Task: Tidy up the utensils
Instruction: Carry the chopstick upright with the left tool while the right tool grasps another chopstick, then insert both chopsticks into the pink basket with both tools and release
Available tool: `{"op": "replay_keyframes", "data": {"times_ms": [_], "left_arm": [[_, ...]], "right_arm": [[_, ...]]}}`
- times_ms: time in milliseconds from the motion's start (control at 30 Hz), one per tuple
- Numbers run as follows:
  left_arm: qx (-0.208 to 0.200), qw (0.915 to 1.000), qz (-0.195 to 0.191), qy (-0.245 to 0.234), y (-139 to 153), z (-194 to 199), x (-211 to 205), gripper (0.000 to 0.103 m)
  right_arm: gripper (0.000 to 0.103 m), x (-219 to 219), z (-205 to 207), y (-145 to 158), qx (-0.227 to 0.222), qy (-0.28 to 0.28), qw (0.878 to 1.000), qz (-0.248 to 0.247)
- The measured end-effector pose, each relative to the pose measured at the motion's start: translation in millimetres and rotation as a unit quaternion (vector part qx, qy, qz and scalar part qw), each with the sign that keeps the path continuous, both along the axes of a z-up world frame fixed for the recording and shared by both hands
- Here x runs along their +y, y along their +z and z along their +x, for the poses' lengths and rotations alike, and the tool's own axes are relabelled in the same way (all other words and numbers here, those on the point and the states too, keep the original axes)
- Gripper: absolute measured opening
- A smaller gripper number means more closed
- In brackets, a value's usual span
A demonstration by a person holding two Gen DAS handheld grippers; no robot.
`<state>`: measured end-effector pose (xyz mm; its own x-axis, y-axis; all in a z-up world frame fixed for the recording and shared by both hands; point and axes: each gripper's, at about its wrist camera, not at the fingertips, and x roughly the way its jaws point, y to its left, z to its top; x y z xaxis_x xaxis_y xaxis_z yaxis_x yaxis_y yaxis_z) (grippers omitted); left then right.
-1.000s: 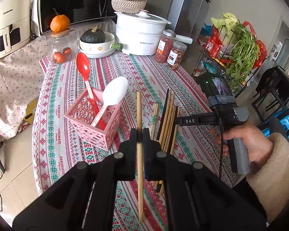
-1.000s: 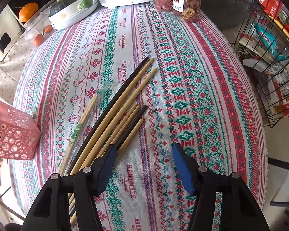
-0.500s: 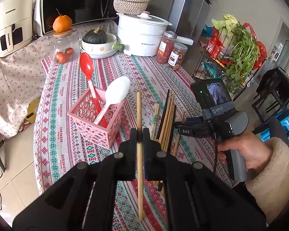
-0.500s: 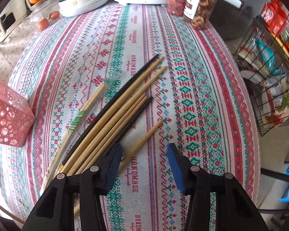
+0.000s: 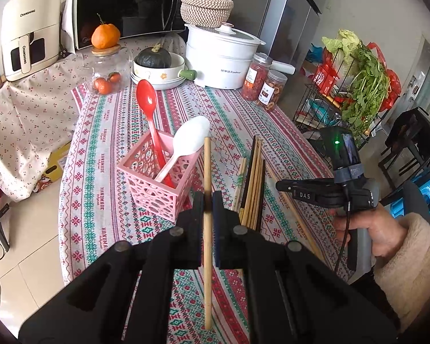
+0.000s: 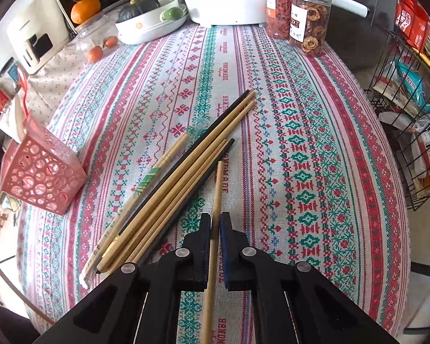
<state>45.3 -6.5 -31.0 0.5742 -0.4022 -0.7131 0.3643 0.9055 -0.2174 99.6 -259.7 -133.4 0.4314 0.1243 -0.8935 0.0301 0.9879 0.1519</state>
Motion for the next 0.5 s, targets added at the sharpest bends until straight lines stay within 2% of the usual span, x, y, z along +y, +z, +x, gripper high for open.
{"op": "replay_keyframes", "data": {"times_ms": [100,233,500], "left_arm": [[-0.01,0.9999,-0.008,0.004,6.0,-2.3,4.3,0.007],[-0.03,0.9992,-0.024,0.009,16.9,-5.8,8.5,0.006],[-0.078,0.9958,-0.047,0.013,39.0,-20.0,16.3,0.006]], "right_arm": [[0.006,-8.2,-17.8,23.7,-0.038,0.0,0.999,0.028],[0.006,-7.1,-36.5,61.6,-0.102,0.012,0.994,0.042],[0.006,7.0,-62.3,126.2,-0.226,0.04,0.972,0.041]]}}
